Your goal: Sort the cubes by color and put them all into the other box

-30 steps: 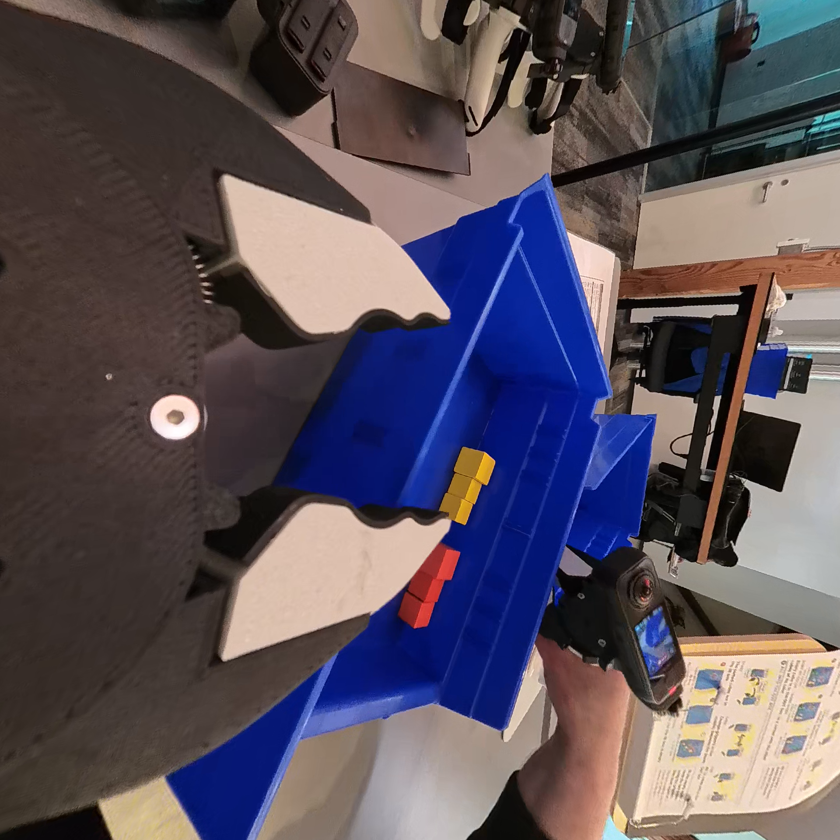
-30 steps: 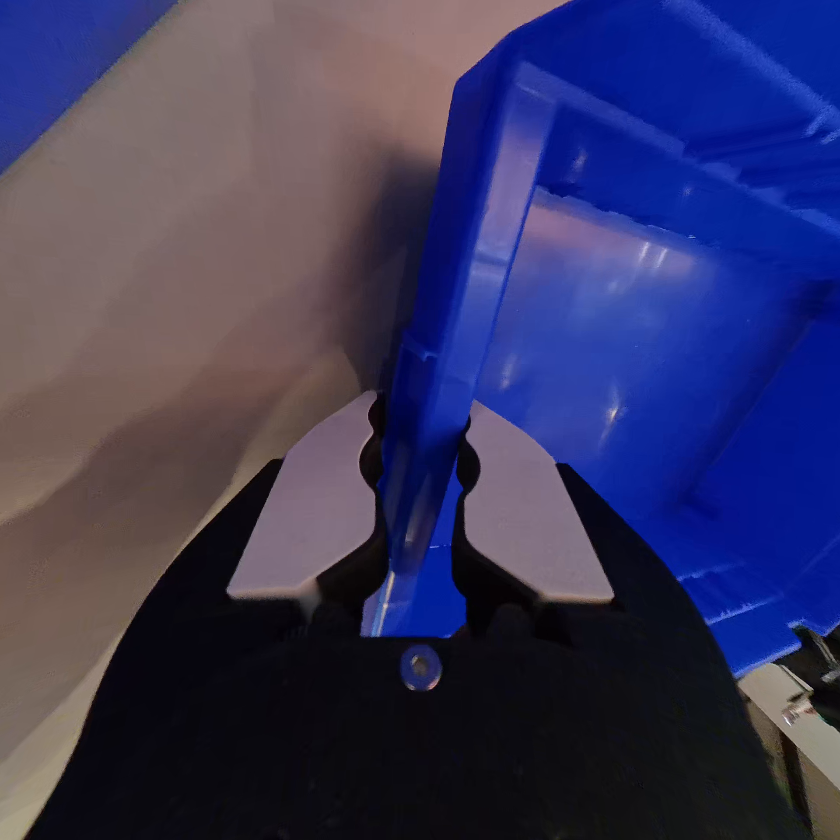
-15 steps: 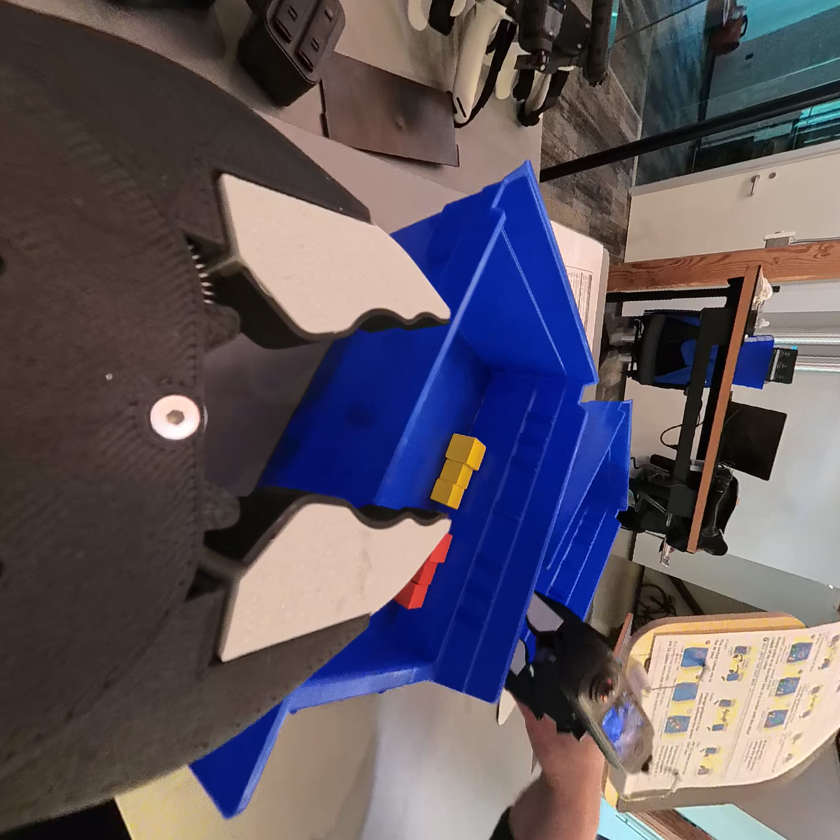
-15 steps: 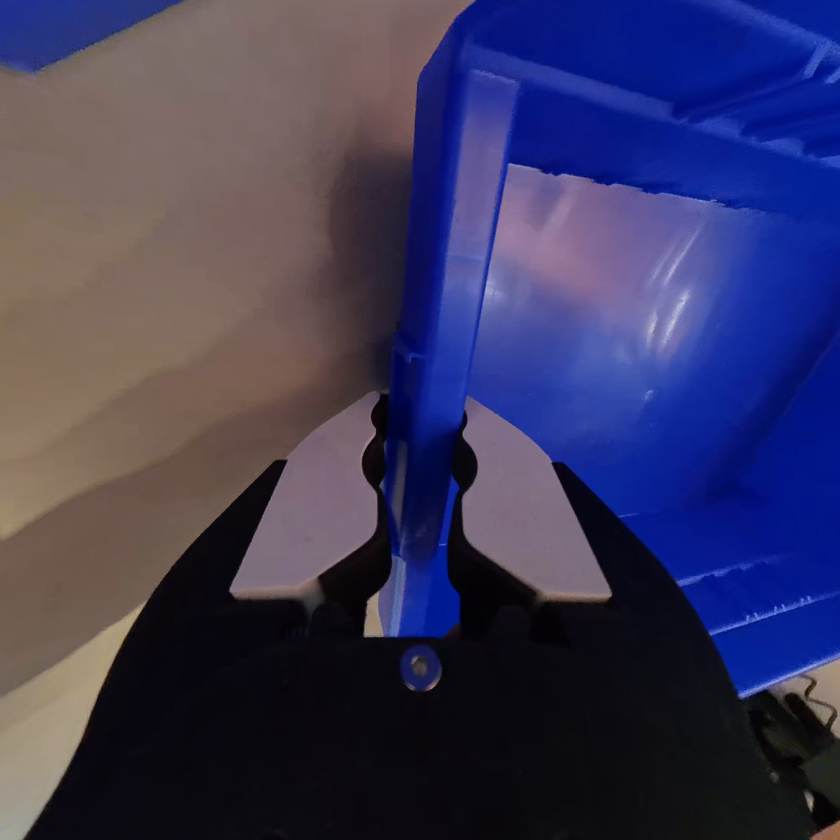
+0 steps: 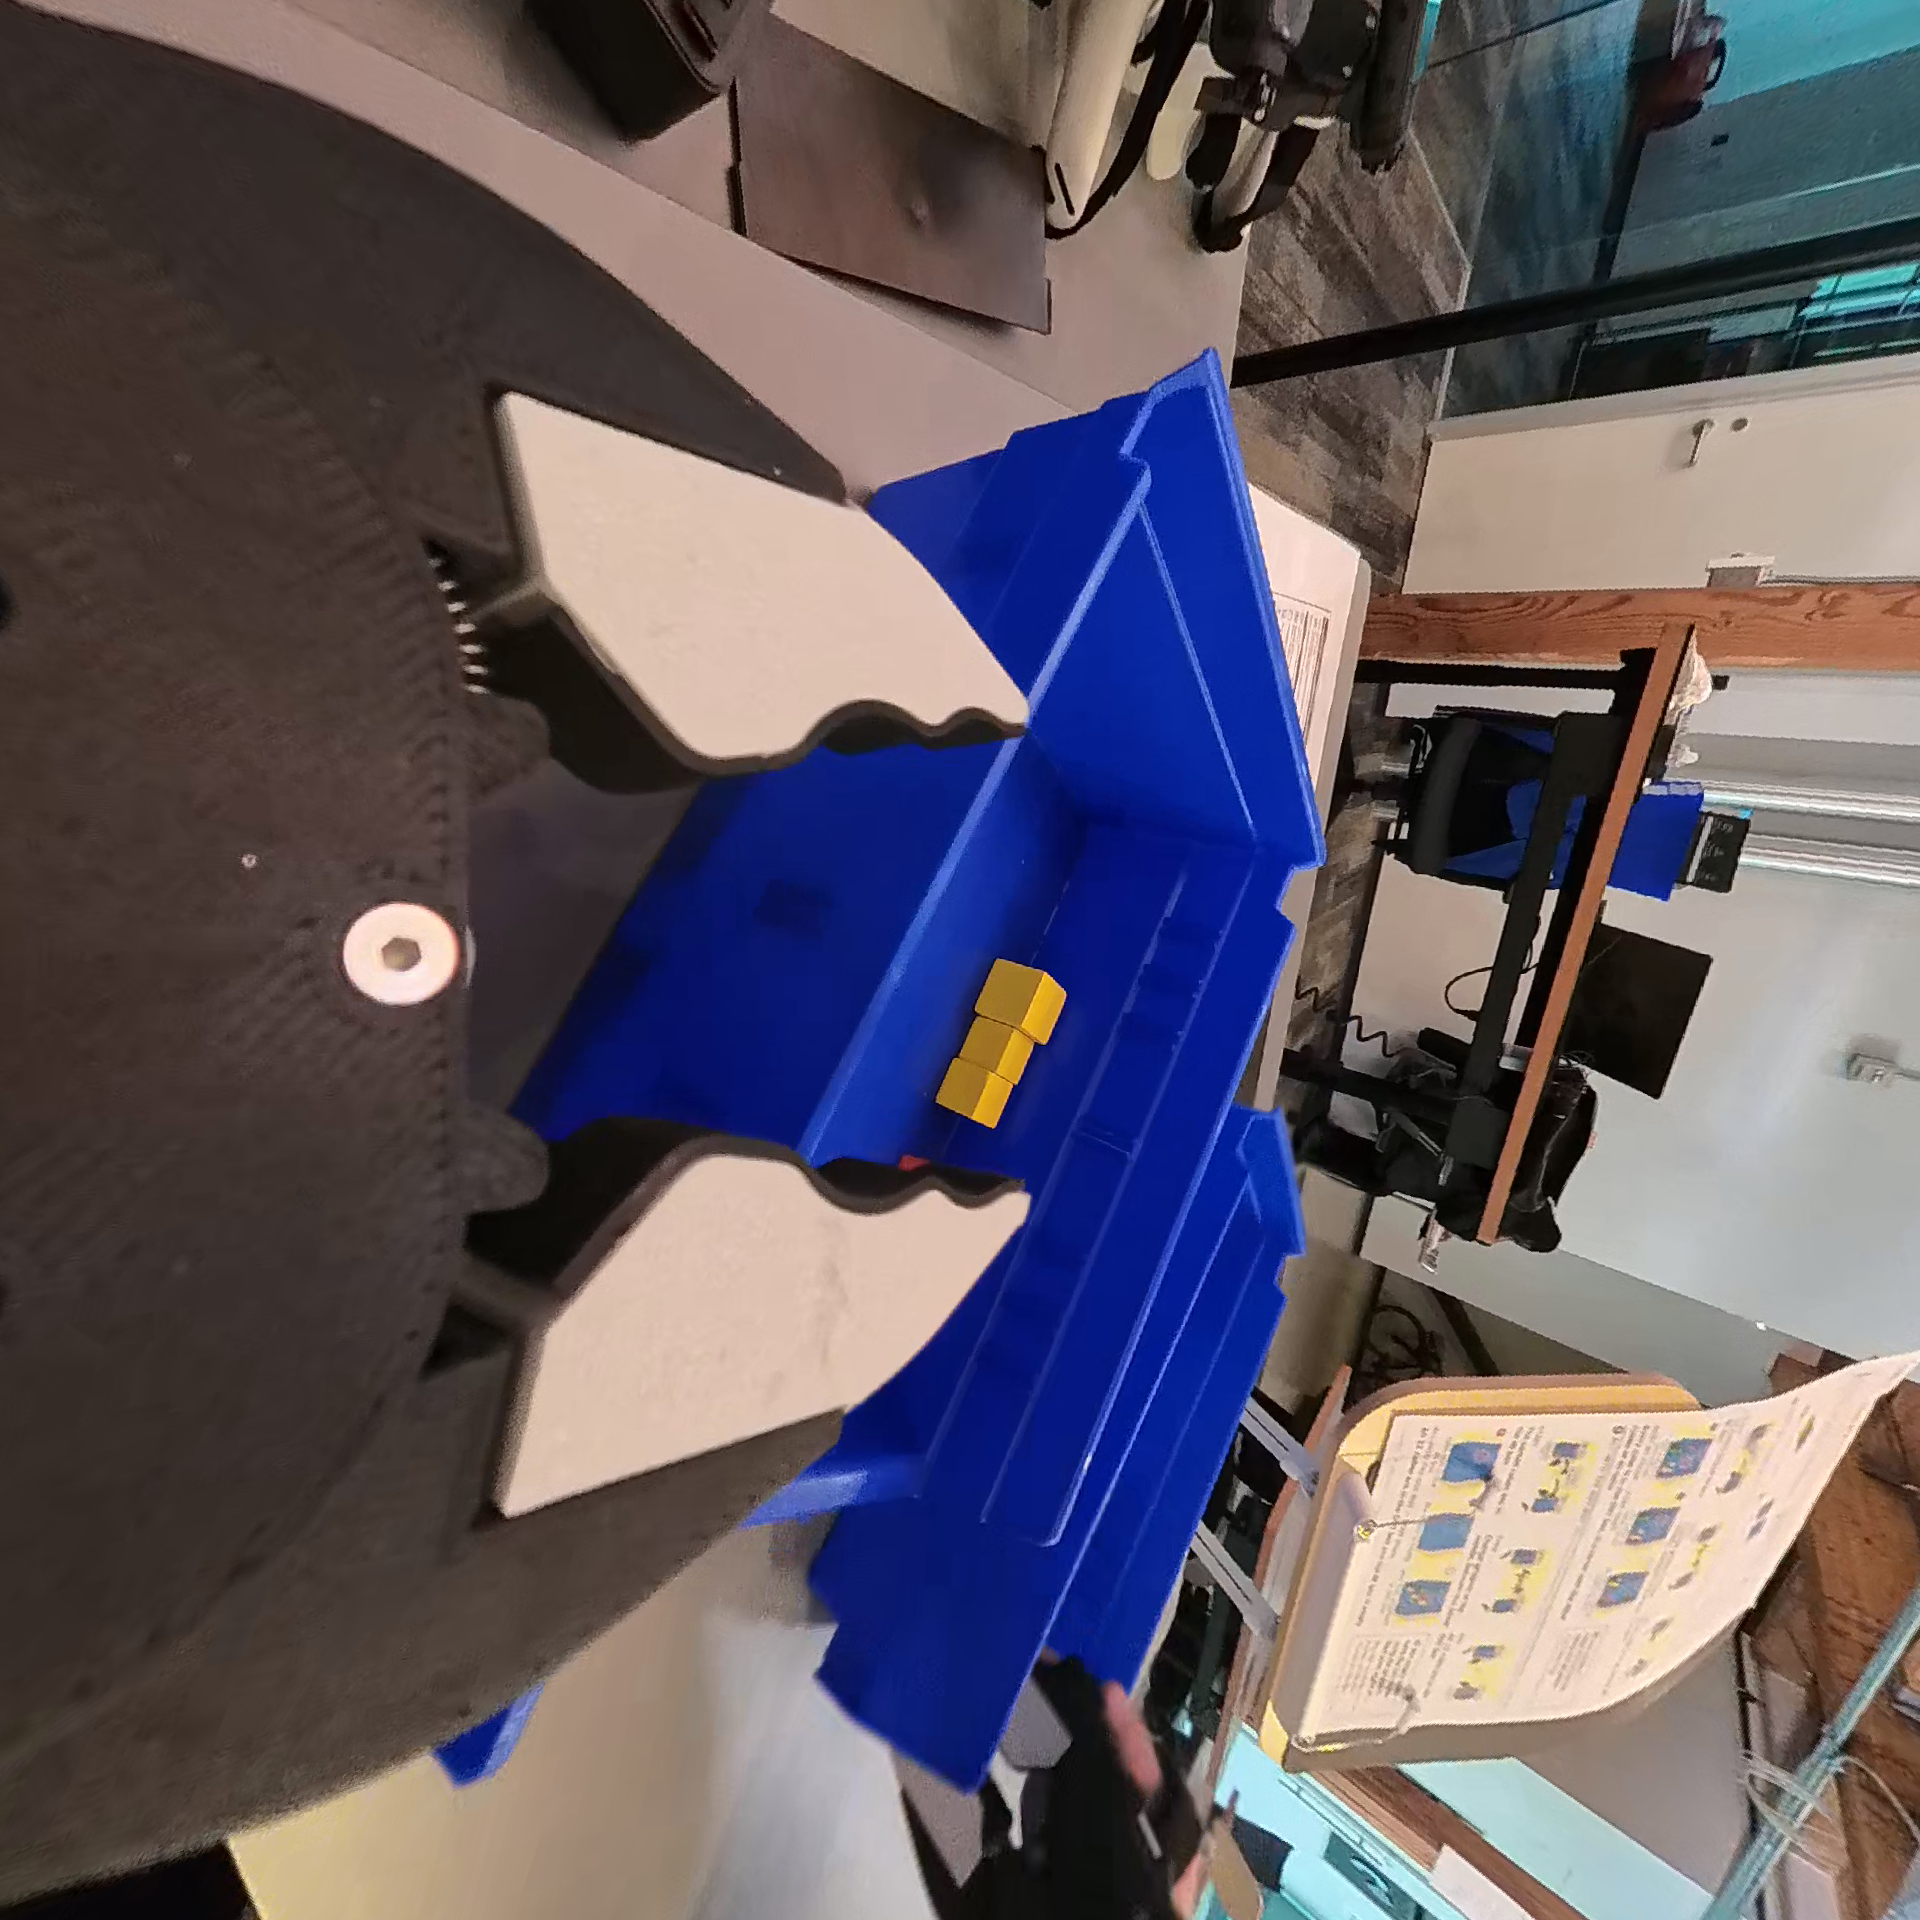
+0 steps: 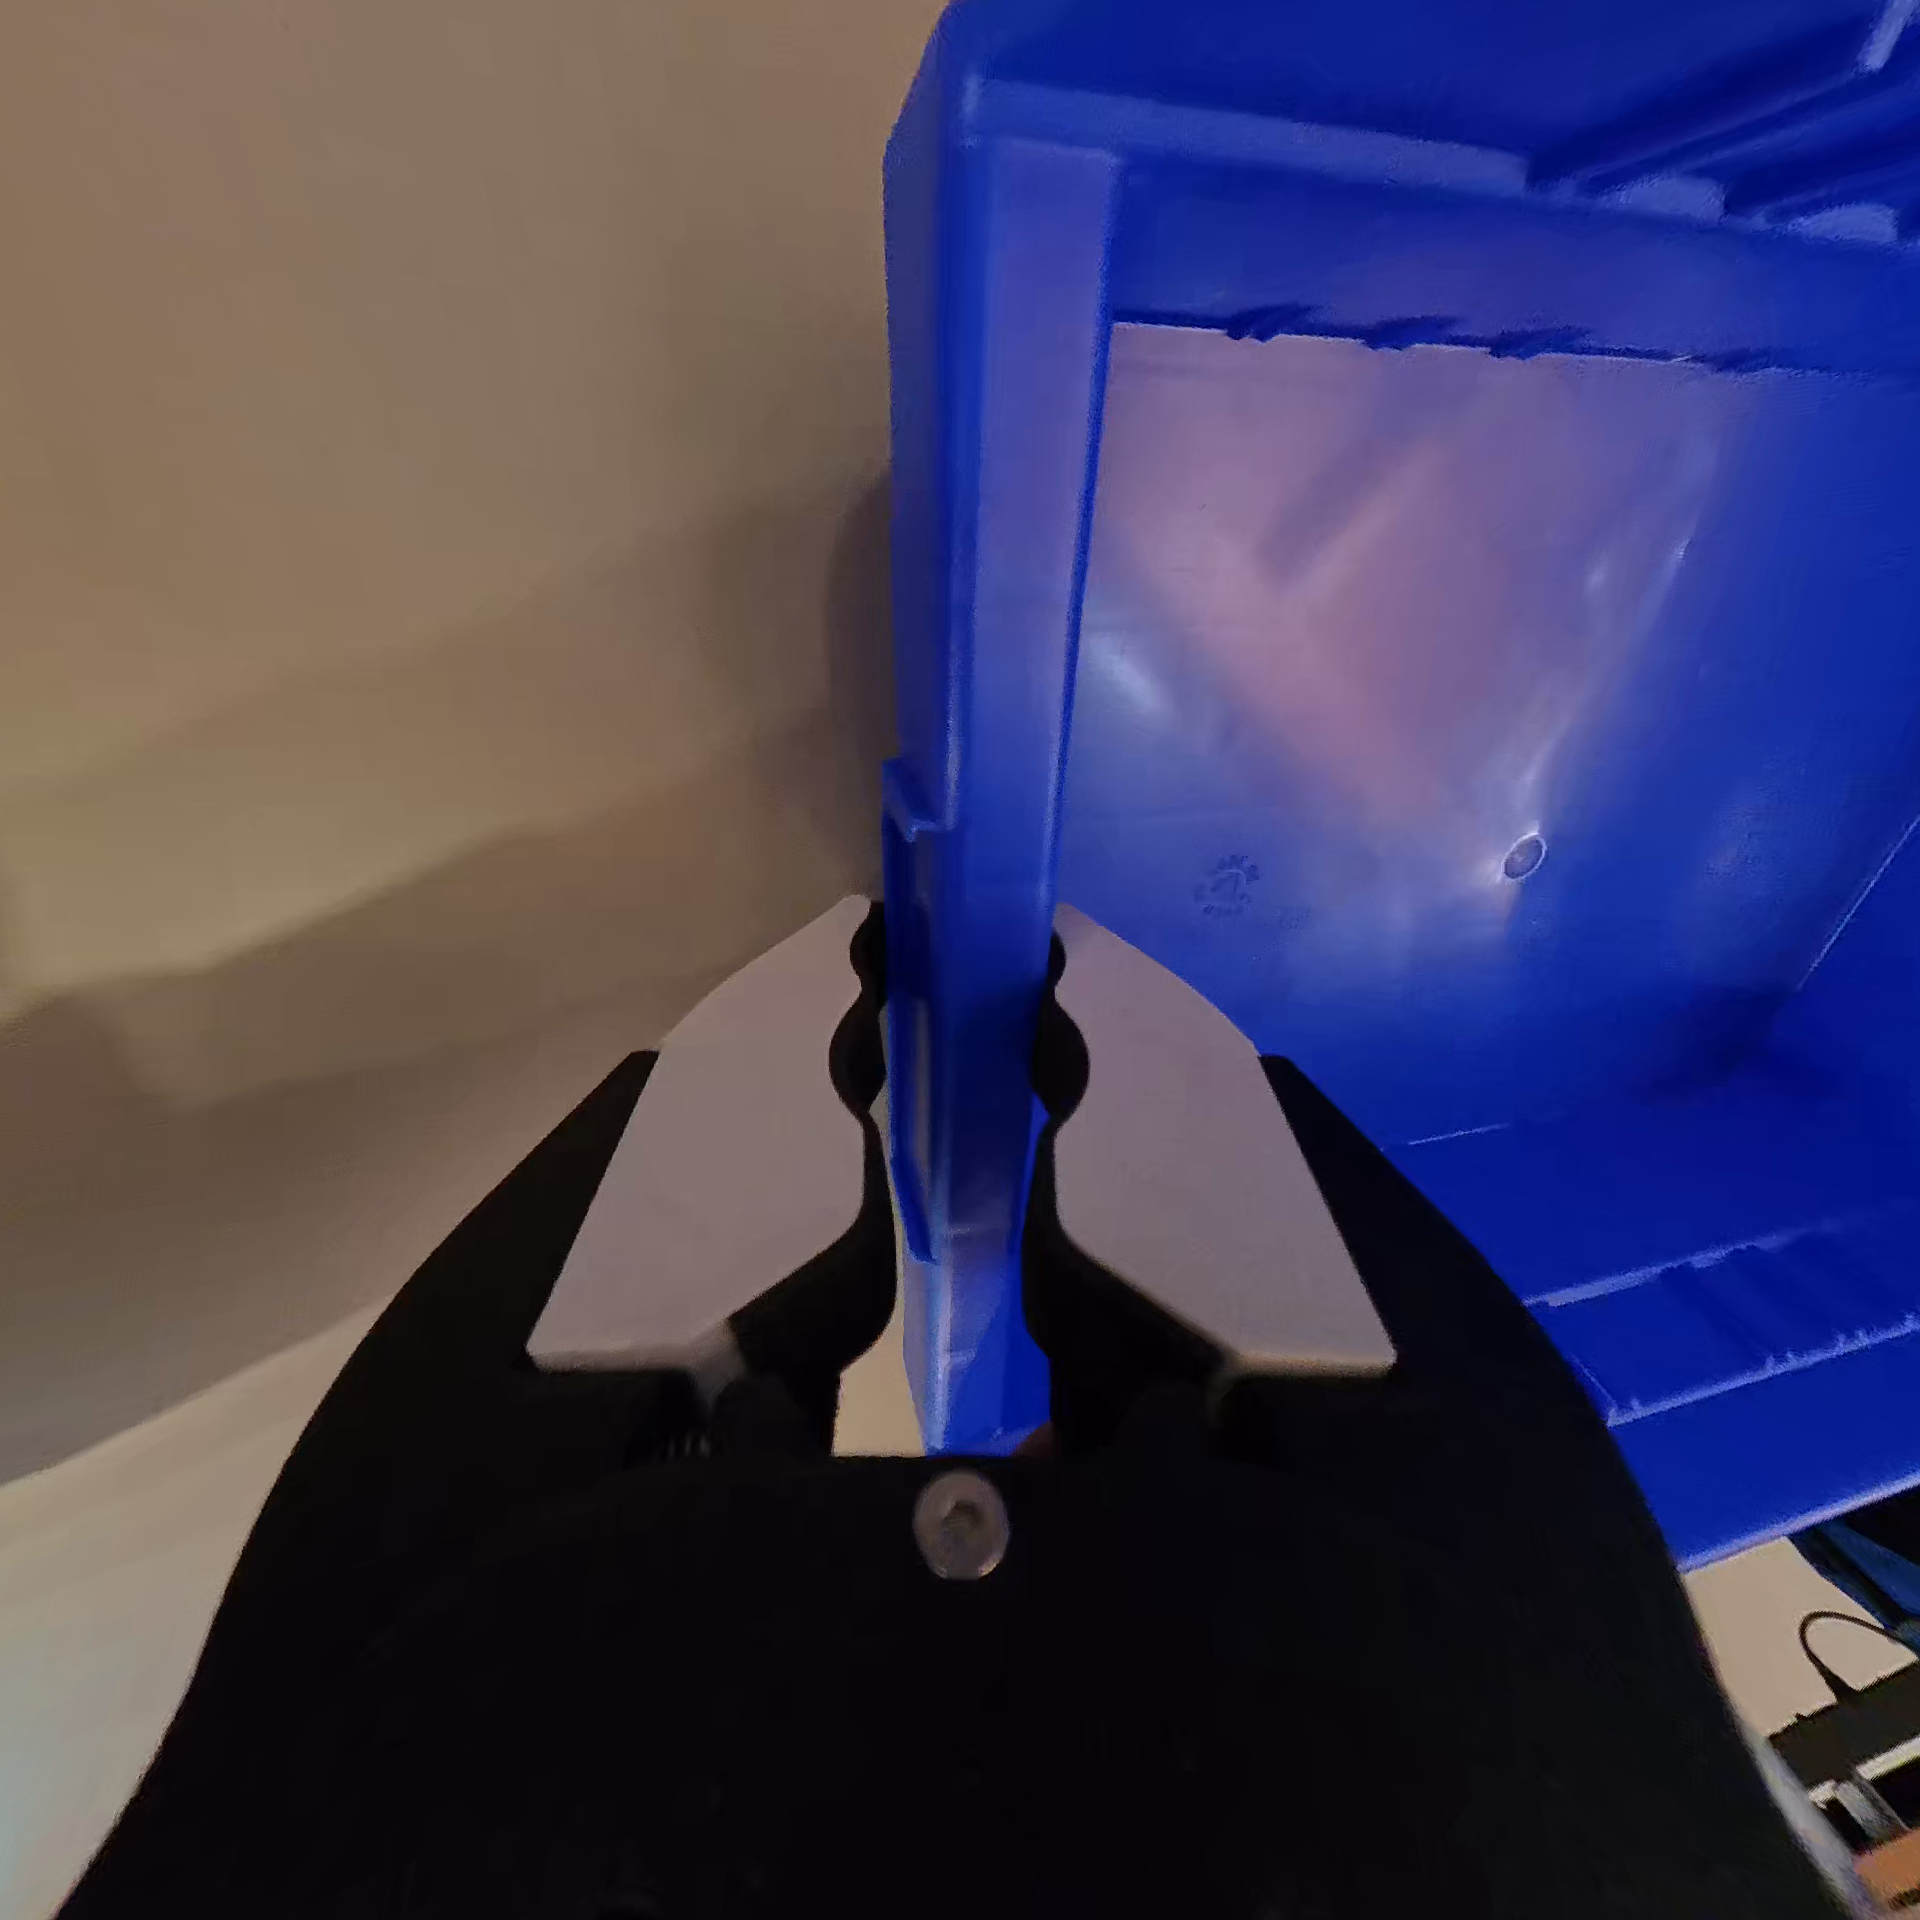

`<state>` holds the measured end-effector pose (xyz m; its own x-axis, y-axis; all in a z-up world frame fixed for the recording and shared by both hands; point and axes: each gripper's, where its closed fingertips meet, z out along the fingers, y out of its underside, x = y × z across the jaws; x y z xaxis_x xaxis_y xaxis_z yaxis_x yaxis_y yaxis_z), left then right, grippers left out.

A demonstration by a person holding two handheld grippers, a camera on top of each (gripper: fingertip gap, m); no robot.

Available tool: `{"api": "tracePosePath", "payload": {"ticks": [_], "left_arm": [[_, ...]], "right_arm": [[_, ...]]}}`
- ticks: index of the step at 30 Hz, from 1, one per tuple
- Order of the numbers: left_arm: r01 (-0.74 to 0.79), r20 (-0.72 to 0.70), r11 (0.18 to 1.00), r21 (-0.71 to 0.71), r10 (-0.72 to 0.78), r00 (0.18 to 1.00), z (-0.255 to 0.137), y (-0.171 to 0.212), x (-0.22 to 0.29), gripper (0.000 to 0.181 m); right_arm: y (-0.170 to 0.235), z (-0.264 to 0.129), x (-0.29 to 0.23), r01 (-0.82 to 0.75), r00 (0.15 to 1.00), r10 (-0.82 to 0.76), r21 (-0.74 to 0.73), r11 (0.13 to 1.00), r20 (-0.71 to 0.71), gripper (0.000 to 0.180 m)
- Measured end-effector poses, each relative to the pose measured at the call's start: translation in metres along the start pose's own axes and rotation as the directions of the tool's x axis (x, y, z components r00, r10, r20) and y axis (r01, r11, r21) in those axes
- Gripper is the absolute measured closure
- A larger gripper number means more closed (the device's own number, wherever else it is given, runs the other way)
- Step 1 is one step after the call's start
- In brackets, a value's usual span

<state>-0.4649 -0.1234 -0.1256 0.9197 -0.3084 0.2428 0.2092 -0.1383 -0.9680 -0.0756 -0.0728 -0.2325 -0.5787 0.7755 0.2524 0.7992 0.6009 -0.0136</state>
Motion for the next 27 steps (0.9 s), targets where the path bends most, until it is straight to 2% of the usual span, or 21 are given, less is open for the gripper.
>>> {"api": "tracePosePath", "payload": {"ticks": [16, 27], "left_arm": [[0.002, 0.050, 0.999, 0.039, -0.004, 0.999, -0.004, -0.013, 0.008, 0.099], [0.015, 0.072, 0.997, 0.069, -0.020, 0.997, -0.005, -0.017, 0.012, 0.099]], "right_arm": [[0.047, -0.040, -0.148, 0.031, 0.999, -0.031, -0.018, 0.999, 0.011, 0.155], [0.087, -0.064, -0.234, -0.096, 0.995, 0.098, -0.067, 0.993, 0.025, 0.155]]}}
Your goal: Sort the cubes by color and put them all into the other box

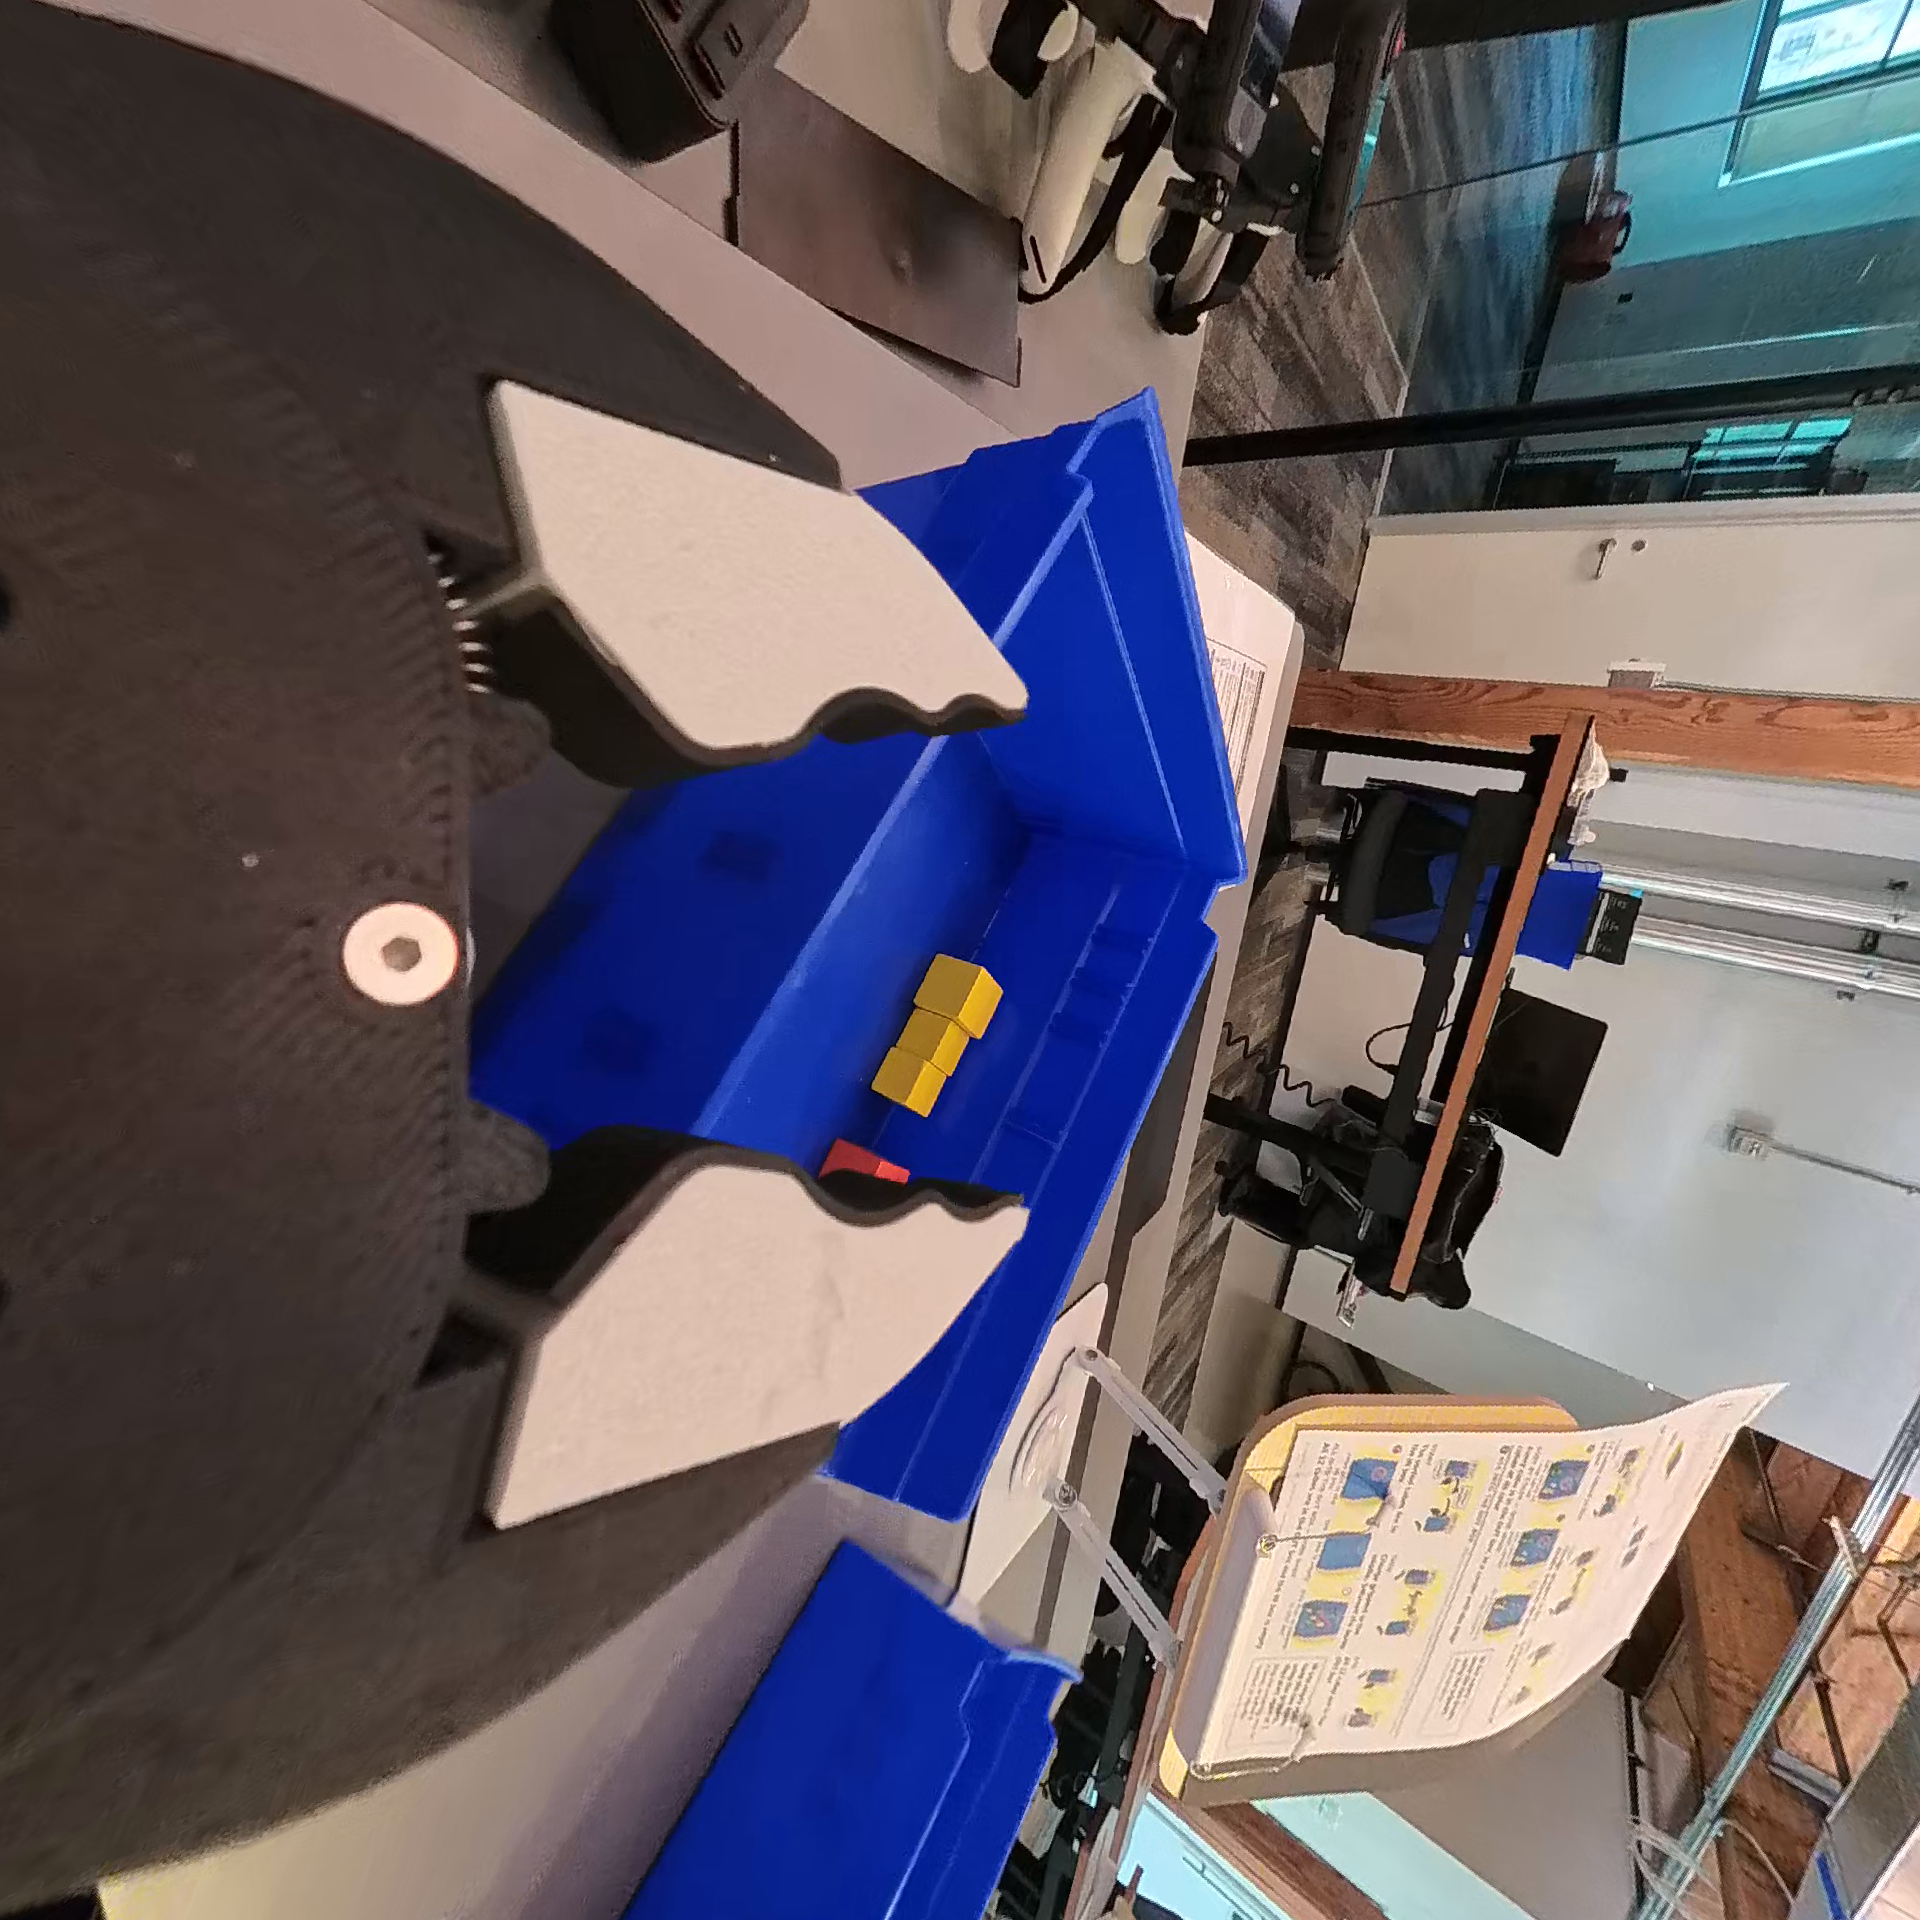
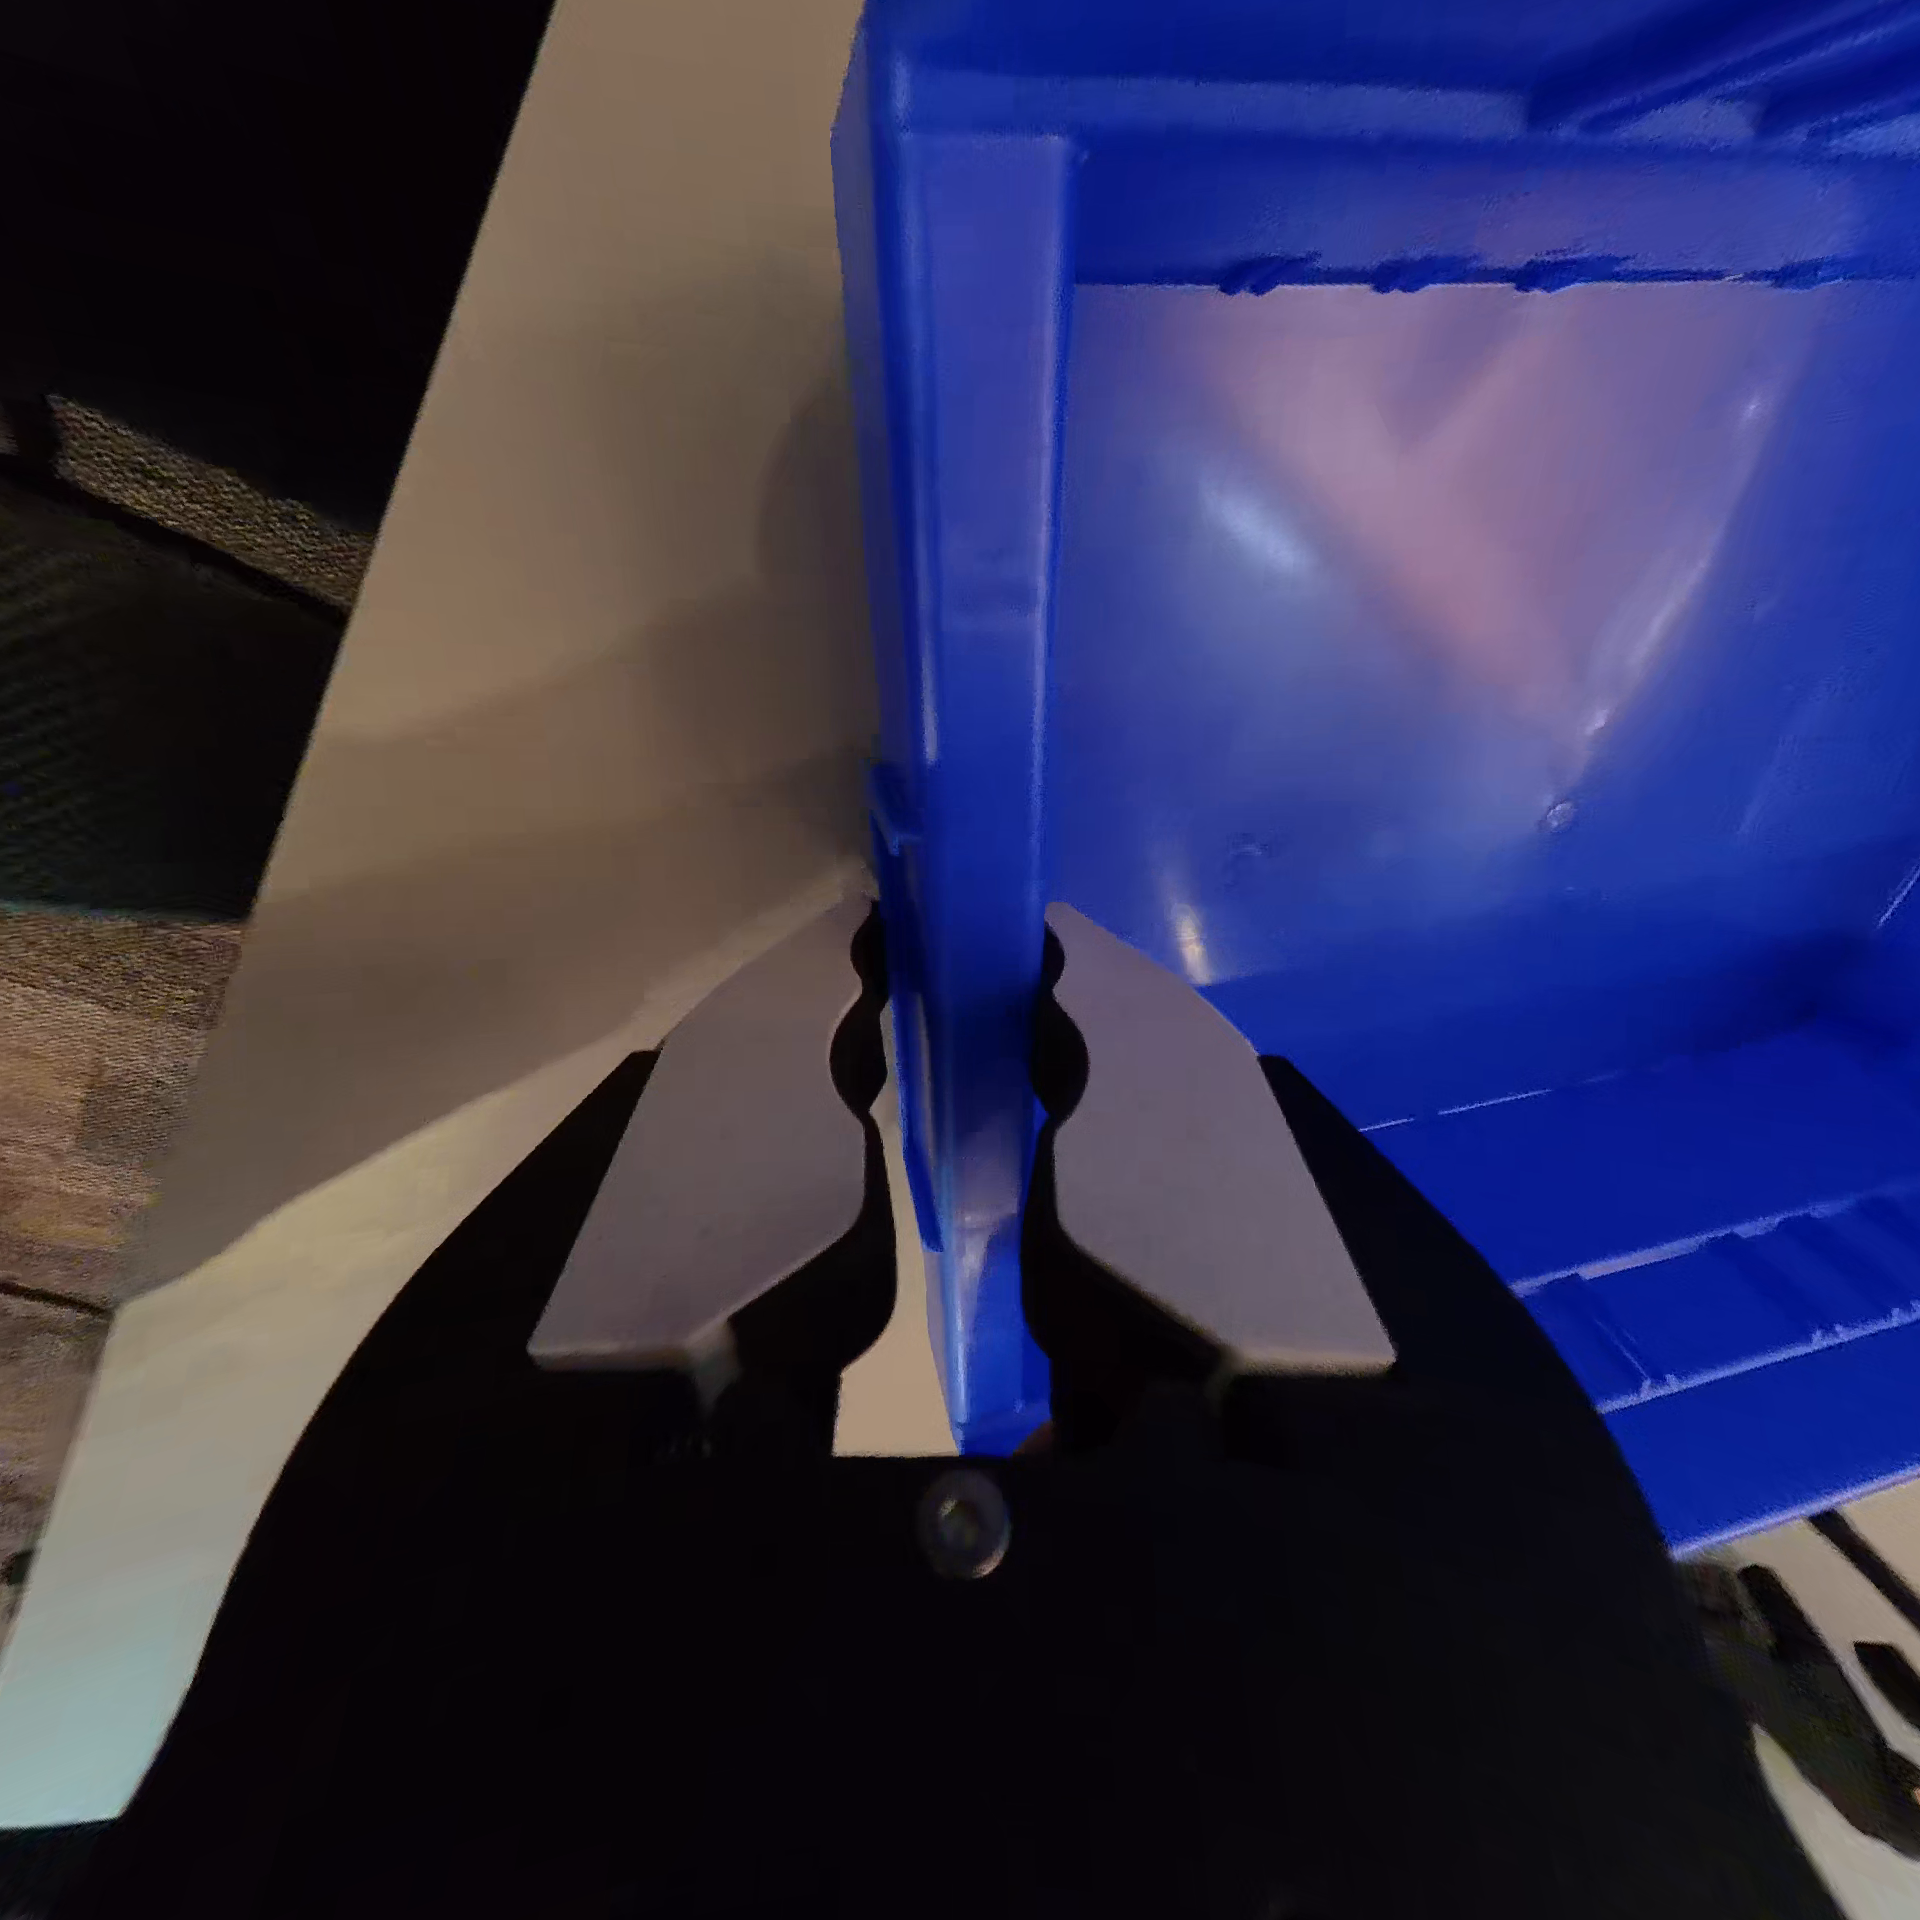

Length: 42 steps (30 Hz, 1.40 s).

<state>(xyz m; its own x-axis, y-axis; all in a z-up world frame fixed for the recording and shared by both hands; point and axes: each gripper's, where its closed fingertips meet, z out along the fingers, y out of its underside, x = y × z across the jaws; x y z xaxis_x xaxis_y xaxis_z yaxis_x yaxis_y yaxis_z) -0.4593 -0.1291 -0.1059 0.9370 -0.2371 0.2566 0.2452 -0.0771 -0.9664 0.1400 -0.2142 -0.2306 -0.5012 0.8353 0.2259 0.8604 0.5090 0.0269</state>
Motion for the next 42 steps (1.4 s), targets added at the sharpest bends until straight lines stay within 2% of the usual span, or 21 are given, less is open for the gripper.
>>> {"api": "tracePosePath", "payload": {"ticks": [11, 17, 30, 42], "left_arm": [[0.025, 0.007, 1.000, 0.010, -0.025, 1.000, -0.001, 0.001, 0.000, 0.100], [0.033, -0.002, 0.999, 0.012, -0.033, 0.999, 0.000, 0.002, 0.002, 0.099], [0.038, -0.021, 0.999, 0.010, -0.038, 0.999, 0.003, 0.003, 0.007, 0.100], [0.042, -0.032, 0.999, 0.000, -0.042, 0.999, 0.004, 0.004, 0.009, 0.100]], "right_arm": [[0.062, -0.013, -0.059, -0.217, 0.975, 0.220, -0.075, 0.973, 0.024, 0.155], [0.098, -0.014, -0.068, -0.333, 0.941, 0.337, -0.096, 0.938, 0.023, 0.155], [0.186, -0.005, -0.036, -0.530, 0.844, 0.535, -0.101, 0.842, 0.028, 0.156], [0.250, 0.009, 0.013, -0.577, 0.810, 0.584, -0.106, 0.810, 0.048, 0.156]]}}
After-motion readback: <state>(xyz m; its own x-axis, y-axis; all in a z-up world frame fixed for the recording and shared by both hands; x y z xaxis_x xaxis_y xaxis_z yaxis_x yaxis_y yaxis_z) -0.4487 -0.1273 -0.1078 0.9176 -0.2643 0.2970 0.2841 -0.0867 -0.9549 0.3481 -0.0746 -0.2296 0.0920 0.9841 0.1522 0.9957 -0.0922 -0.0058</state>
